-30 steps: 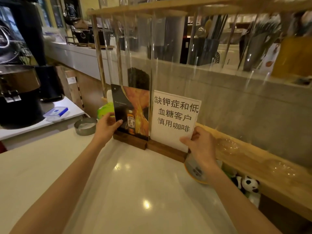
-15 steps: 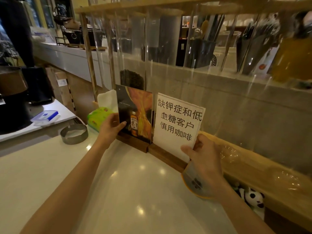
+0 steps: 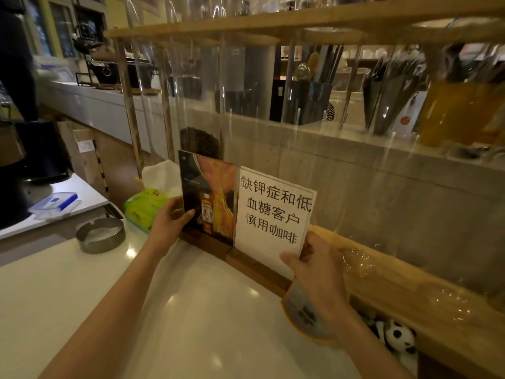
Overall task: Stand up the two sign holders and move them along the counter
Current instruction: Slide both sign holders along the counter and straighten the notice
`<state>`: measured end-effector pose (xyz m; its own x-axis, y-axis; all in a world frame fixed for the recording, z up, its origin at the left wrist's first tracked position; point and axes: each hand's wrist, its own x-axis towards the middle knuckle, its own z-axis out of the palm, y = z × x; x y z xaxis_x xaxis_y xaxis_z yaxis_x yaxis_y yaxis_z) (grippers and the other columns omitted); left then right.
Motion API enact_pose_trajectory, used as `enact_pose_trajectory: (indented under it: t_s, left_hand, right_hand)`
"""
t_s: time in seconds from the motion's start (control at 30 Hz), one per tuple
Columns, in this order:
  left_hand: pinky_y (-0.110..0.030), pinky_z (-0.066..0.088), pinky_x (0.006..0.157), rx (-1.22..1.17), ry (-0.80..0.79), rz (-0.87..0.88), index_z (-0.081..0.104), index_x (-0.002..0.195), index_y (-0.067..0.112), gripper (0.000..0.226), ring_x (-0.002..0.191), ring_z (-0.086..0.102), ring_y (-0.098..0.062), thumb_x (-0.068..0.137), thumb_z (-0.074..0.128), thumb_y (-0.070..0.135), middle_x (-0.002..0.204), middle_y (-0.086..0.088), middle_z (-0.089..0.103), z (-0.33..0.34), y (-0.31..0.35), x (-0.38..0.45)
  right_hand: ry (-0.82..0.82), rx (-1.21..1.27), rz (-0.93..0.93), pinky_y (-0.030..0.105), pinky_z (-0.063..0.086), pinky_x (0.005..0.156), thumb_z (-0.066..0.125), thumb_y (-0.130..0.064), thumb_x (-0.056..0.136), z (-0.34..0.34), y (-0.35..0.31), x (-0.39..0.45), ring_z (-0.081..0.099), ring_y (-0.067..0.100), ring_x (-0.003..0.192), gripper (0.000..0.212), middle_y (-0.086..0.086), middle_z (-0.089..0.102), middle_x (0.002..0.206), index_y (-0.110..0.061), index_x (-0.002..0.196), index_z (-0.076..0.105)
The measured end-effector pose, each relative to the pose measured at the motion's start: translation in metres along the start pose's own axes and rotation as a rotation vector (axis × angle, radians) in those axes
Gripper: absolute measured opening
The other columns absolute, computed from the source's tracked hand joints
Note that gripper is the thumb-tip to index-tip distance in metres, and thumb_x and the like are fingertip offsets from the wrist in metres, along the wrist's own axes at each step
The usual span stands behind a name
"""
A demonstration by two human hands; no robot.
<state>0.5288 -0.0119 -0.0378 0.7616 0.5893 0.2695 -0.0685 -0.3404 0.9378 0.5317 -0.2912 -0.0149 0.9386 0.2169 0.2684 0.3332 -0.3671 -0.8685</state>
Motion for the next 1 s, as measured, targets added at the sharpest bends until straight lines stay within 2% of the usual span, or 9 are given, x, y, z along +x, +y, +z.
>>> enact_pose_trajectory:
  t_s: [0.27, 0.37, 0.5, 0.57, 0.67, 0.9, 1.0]
  left_hand:
    - [-0.047, 0.045, 0.099, 0.1, 0.068, 0.002, 0.045, 0.131, 0.01, 0.049, 0.118, 0.053, -0.031, 0.084, 0.059, 0.016, 0.128, -0.016, 0.057, 0.009, 0.003, -0.006]
    - [-0.046, 0.043, 0.101, 0.295, 0.067, 0.045, 0.041, 0.133, 0.009, 0.056, 0.12, 0.052, -0.032, 0.082, 0.061, 0.02, 0.129, -0.014, 0.056, 0.013, 0.011, -0.012]
    - [-0.045, 0.041, 0.1, 0.632, 0.035, 0.095, 0.052, 0.119, 0.006, 0.043, 0.113, 0.052, -0.034, 0.081, 0.06, 0.023, 0.122, -0.018, 0.058, 0.016, 0.011, -0.038]
    - [-0.042, 0.046, 0.095, 0.713, -0.081, 0.013, 0.052, 0.116, 0.009, 0.04, 0.108, 0.055, -0.03, 0.082, 0.057, 0.03, 0.12, -0.016, 0.059, 0.02, 0.006, -0.05]
    - [-0.036, 0.048, 0.09, 0.699, -0.195, -0.088, 0.042, 0.125, 0.011, 0.056, 0.106, 0.056, -0.027, 0.079, 0.058, 0.039, 0.124, -0.014, 0.053, 0.025, 0.002, -0.06]
    - [-0.038, 0.043, 0.1, 0.732, -0.205, -0.088, 0.029, 0.136, 0.005, 0.077, 0.121, 0.045, -0.034, 0.077, 0.06, 0.042, 0.137, -0.022, 0.04, 0.037, 0.0, -0.061]
    - [-0.037, 0.043, 0.098, 0.757, -0.213, -0.066, 0.027, 0.138, 0.005, 0.077, 0.119, 0.046, -0.033, 0.079, 0.059, 0.042, 0.134, -0.02, 0.041, 0.036, 0.0, -0.059]
  right_hand:
    - [-0.073, 0.014, 0.03, 0.033, 0.054, 0.087, 0.066, -0.009, 0.08, -0.003, 0.0, 0.003, 0.057, 0.021, 0.113, 0.041, 0.002, 0.061, 0.125, -0.017, 0.118, 0.054]
    - [-0.129, 0.044, 0.046, 0.038, 0.054, 0.088, 0.067, -0.008, 0.078, -0.006, 0.002, 0.006, 0.058, 0.022, 0.11, 0.041, 0.001, 0.063, 0.121, -0.023, 0.114, 0.054]
    - [-0.155, 0.094, -0.01, 0.042, 0.055, 0.086, 0.064, -0.008, 0.081, -0.01, 0.0, 0.005, 0.062, 0.019, 0.103, 0.034, -0.003, 0.066, 0.11, -0.039, 0.089, 0.053]
    - [-0.139, 0.106, -0.039, 0.037, 0.055, 0.084, 0.06, -0.006, 0.083, -0.011, -0.001, 0.005, 0.062, 0.017, 0.099, 0.028, -0.004, 0.066, 0.106, -0.032, 0.093, 0.057]
    - [-0.095, 0.101, -0.062, 0.035, 0.053, 0.084, 0.06, -0.002, 0.082, -0.011, -0.004, 0.006, 0.062, 0.018, 0.098, 0.025, 0.002, 0.067, 0.109, -0.02, 0.1, 0.06]
    - [-0.102, 0.157, -0.099, 0.019, 0.049, 0.076, 0.06, 0.002, 0.081, -0.01, -0.002, 0.006, 0.062, 0.015, 0.097, 0.025, -0.005, 0.063, 0.102, -0.021, 0.092, 0.059]
    - [-0.095, 0.142, -0.114, 0.009, 0.049, 0.071, 0.06, 0.002, 0.081, -0.009, 0.0, 0.008, 0.062, 0.012, 0.097, 0.023, -0.002, 0.065, 0.106, -0.019, 0.092, 0.06]
